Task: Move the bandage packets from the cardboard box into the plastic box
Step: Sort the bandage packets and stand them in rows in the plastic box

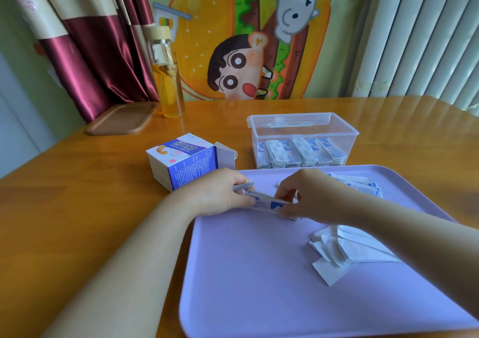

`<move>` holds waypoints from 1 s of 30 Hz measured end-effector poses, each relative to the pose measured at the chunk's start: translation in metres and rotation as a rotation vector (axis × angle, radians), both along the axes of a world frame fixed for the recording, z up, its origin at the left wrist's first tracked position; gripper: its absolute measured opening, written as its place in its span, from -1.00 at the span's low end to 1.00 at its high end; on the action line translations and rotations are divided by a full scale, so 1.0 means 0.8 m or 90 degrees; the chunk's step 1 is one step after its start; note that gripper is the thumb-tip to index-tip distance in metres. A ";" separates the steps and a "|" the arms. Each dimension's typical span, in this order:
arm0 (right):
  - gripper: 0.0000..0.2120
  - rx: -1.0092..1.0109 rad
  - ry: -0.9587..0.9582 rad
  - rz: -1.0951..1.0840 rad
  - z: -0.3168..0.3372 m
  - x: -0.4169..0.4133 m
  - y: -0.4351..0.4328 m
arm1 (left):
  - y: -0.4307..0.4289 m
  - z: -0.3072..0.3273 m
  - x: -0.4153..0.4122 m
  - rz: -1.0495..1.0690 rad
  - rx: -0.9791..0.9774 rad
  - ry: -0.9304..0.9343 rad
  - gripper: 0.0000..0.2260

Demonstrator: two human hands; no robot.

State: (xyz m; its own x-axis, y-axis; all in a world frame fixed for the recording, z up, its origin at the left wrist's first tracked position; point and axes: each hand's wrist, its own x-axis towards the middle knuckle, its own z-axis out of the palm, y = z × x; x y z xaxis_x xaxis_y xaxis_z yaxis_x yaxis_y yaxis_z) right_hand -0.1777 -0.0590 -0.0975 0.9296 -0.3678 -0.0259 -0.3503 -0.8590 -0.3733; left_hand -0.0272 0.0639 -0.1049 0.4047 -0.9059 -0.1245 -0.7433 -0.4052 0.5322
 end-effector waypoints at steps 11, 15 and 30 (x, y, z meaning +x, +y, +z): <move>-0.93 0.052 -0.022 -0.026 0.001 -0.018 -0.004 | 0.007 0.006 0.007 0.000 0.014 -0.027 -0.82; -0.92 0.050 -0.046 -0.030 -0.002 -0.014 0.001 | 0.006 0.014 0.004 0.012 -0.085 0.003 -0.90; -0.81 0.136 -0.080 -0.057 -0.010 -0.009 0.003 | 0.008 0.005 0.009 0.009 0.061 -0.049 -0.76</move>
State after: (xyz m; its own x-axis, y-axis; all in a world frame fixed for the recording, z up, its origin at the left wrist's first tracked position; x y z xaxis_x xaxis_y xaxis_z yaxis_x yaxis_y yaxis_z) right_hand -0.1851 -0.0566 -0.1058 0.8944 -0.4473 0.0013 -0.3612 -0.7239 -0.5878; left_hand -0.0201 0.0704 -0.1009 0.4284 -0.8858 -0.1786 -0.7743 -0.4617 0.4328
